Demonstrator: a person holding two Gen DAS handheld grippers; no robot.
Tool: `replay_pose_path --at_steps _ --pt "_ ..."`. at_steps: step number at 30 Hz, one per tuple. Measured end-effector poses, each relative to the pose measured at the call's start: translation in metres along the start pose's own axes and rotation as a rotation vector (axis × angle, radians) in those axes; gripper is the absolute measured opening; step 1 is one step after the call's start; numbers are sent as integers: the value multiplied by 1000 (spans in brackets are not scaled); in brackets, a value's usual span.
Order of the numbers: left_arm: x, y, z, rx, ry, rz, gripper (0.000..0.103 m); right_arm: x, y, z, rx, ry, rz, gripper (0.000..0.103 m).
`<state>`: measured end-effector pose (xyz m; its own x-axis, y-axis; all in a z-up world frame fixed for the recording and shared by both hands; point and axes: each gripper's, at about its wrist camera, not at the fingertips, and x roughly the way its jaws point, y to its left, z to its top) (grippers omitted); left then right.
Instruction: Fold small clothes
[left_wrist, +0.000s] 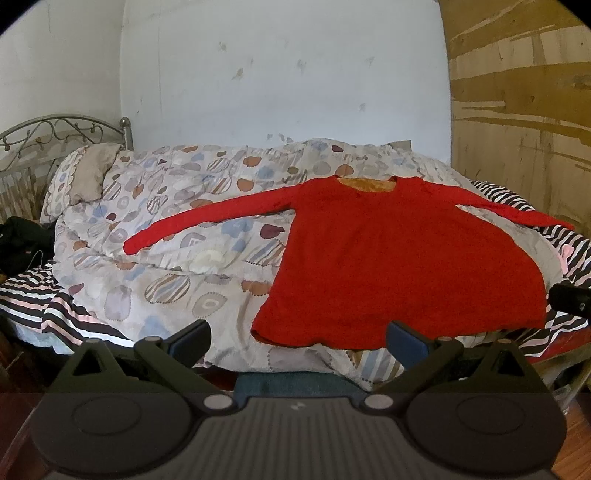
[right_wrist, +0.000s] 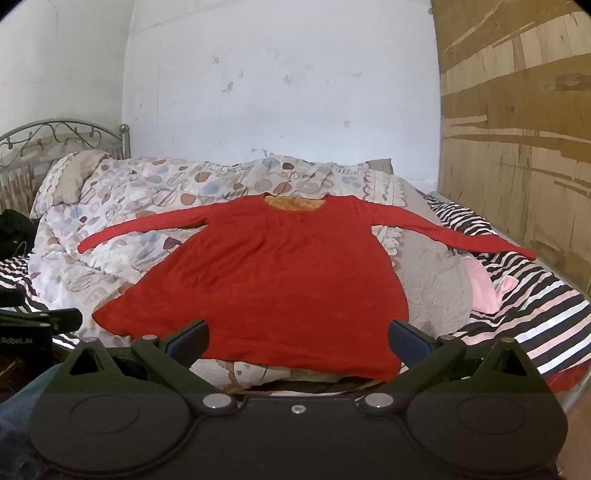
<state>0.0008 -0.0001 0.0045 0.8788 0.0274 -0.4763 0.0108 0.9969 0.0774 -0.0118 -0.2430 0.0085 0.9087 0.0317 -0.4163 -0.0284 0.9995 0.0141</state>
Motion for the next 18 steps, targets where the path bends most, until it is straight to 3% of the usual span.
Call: replay_pose_path --at_steps 18 --pt "8 -5 -3 16 -5 -3 103 -1 2 -3 10 7 0 103"
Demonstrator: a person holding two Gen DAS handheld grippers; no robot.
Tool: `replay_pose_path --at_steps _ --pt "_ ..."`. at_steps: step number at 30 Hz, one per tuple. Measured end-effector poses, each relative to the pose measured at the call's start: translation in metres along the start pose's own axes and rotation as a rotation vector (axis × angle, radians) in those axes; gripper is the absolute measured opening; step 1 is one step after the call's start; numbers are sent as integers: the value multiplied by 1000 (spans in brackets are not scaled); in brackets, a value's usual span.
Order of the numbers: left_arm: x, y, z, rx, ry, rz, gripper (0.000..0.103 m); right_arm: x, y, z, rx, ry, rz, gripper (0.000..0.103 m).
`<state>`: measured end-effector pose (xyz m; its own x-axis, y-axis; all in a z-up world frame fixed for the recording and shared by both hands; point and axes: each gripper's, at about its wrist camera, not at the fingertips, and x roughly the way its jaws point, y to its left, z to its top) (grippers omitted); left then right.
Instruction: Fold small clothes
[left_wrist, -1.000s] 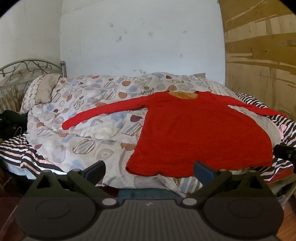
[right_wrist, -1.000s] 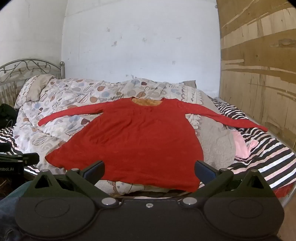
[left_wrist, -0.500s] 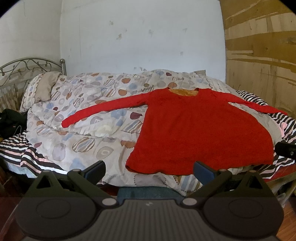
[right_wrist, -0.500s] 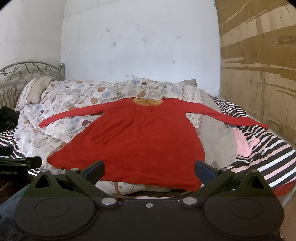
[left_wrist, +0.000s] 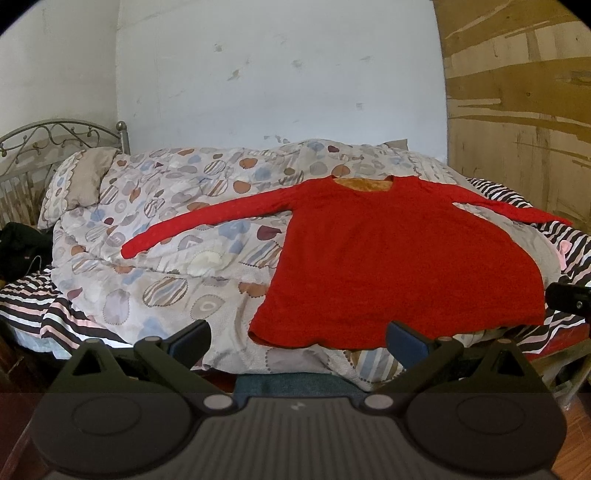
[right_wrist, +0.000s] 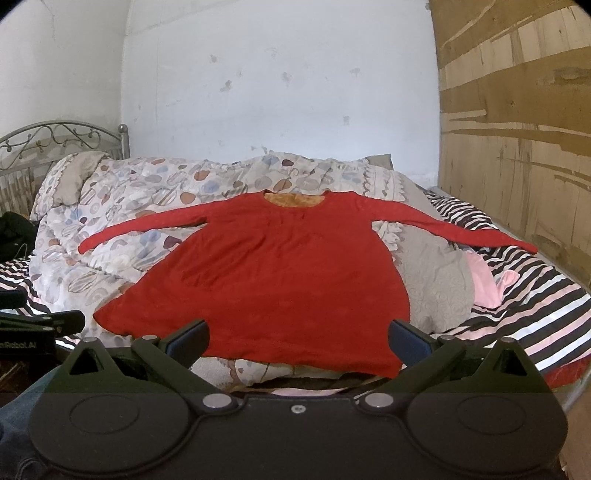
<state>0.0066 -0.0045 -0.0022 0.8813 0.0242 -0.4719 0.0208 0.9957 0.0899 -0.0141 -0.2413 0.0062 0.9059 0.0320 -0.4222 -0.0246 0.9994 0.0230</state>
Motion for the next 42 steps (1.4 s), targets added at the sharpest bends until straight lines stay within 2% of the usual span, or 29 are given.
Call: replay_pose_path --at_steps 42 --pt "-4 -3 -3 9 -7 0 103 4 -2 -10 24 21 9 103"
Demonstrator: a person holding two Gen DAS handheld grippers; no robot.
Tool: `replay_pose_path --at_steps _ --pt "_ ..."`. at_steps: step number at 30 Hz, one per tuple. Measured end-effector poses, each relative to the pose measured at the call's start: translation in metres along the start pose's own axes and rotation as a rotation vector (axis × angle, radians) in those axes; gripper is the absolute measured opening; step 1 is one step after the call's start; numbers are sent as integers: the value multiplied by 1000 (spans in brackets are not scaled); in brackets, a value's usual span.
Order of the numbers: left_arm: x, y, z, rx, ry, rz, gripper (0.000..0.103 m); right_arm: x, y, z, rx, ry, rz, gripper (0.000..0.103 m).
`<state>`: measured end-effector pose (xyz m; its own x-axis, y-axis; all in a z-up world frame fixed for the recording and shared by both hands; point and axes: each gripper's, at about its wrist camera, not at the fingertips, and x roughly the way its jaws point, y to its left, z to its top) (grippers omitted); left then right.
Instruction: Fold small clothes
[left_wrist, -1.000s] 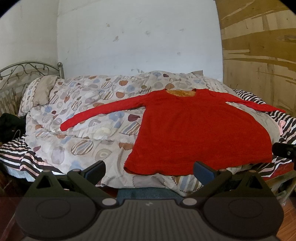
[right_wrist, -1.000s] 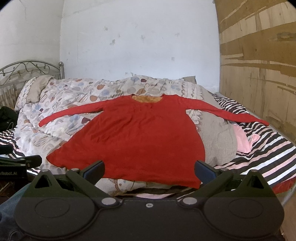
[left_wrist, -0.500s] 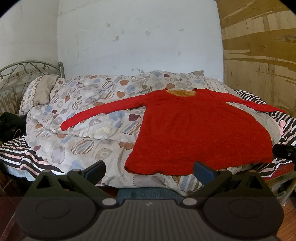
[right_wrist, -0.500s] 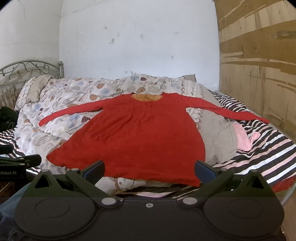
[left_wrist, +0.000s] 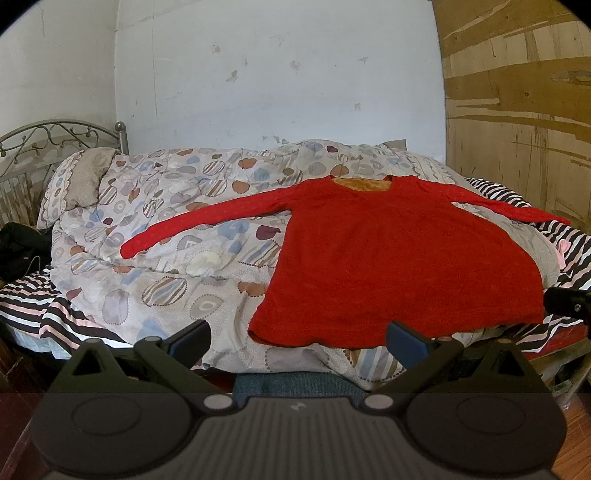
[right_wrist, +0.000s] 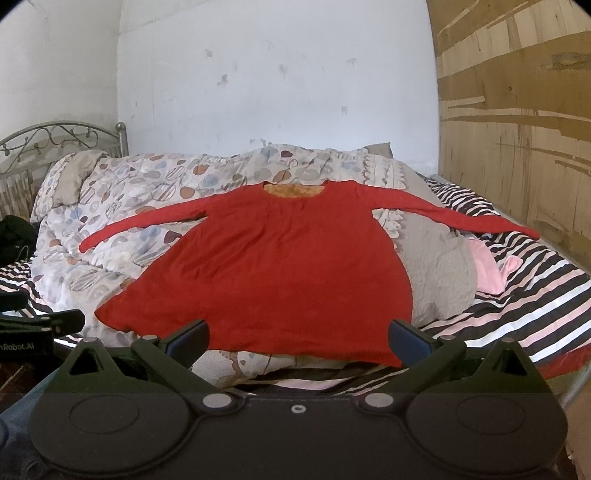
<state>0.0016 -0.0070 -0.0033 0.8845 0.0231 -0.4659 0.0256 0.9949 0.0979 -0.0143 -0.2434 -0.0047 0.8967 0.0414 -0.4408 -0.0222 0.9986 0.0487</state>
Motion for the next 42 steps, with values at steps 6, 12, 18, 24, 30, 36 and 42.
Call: replay_pose_path --at_steps 6,12,18,24,30,36,42 --pt "0 0 0 0 0 -1 103 1 -1 1 2 3 1 103" --pt "3 8 0 -15 28 -30 103 1 3 1 -3 21 -9 103" --pt "17 28 18 -57 88 -140 103 12 4 21 25 129 7 103" --pt "31 34 54 2 90 -80 103 29 9 53 39 186 -95 103" --pt "64 45 93 -29 139 -82 103 57 3 75 87 237 -110 103" --pt "106 46 119 -29 171 -110 103 96 -7 90 66 231 -113 103" --pt "161 28 137 -35 194 -85 103 149 -36 102 147 208 -97 103"
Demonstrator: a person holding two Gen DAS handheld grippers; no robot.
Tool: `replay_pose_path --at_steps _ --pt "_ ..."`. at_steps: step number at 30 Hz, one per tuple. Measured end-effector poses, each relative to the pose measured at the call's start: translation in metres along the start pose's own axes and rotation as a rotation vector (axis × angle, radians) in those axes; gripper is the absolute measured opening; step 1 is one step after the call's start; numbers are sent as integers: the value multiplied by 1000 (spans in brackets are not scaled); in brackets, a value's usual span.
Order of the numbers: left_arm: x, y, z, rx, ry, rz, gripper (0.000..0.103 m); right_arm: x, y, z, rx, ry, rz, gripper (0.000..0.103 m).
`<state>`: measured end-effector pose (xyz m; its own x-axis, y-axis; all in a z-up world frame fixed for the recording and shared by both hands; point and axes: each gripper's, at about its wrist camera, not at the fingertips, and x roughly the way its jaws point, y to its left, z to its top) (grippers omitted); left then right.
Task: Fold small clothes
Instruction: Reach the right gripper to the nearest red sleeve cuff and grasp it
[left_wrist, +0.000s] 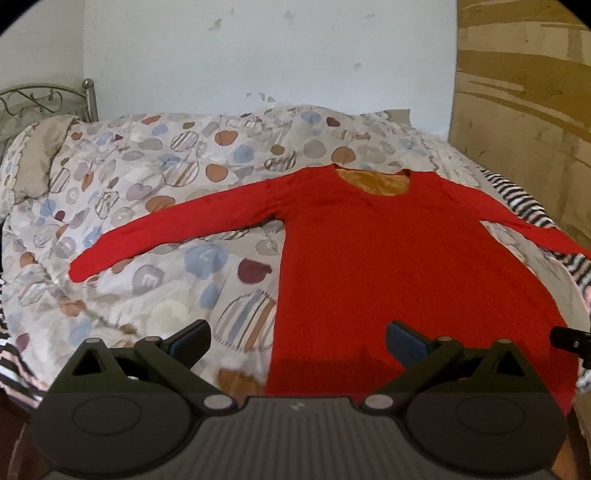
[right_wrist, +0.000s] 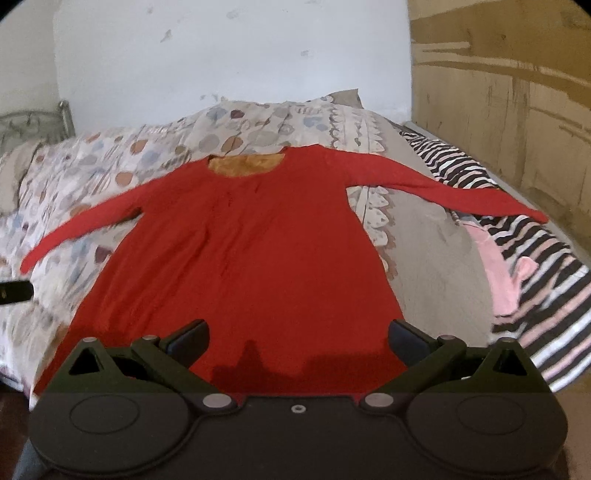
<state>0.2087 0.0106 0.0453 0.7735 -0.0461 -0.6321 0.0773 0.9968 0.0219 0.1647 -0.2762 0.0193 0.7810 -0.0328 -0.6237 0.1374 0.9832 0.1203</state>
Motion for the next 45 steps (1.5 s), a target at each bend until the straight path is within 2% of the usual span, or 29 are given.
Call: replay_pose_path --at_steps 3,6,10,17,22,25,30,36,38,40,42,45 --pt "32 -14 13 -15 -24 42 103 22 -14 12 43 -43 5 103" --pt "68 -36 26 -21 -32 83 103 35 -30 20 72 -128 -9 103" --pt "116 -73 38 36 6 65 103 49 -60 27 122 -198 -48 103" --pt "160 -109 38 102 -6 15 103 66 -122 43 254 -203 -159 103" --pt "172 -121 27 103 -9 -22 103 67 -157 54 269 -254 -215 103" --pt "180 -124 15 109 1 -43 102 75 -177 64 257 -218 -271 103" --pt "180 -125 -1 106 -66 -22 102 86 -210 72 271 -163 -354 103" --pt "179 -121 -17 71 -135 -30 102 121 -241 94 237 -97 -355 103" --pt "179 -119 -19 64 -147 -36 102 138 -250 103 197 -55 -375 103" --pt "179 -118 -20 54 -151 -45 102 151 -261 110 175 -54 -402 103" --pt "180 -117 -20 49 -153 -49 102 161 -277 118 211 -79 -427 103" --pt "180 -117 -21 53 -158 -45 102 172 -312 128 360 -126 -435 103"
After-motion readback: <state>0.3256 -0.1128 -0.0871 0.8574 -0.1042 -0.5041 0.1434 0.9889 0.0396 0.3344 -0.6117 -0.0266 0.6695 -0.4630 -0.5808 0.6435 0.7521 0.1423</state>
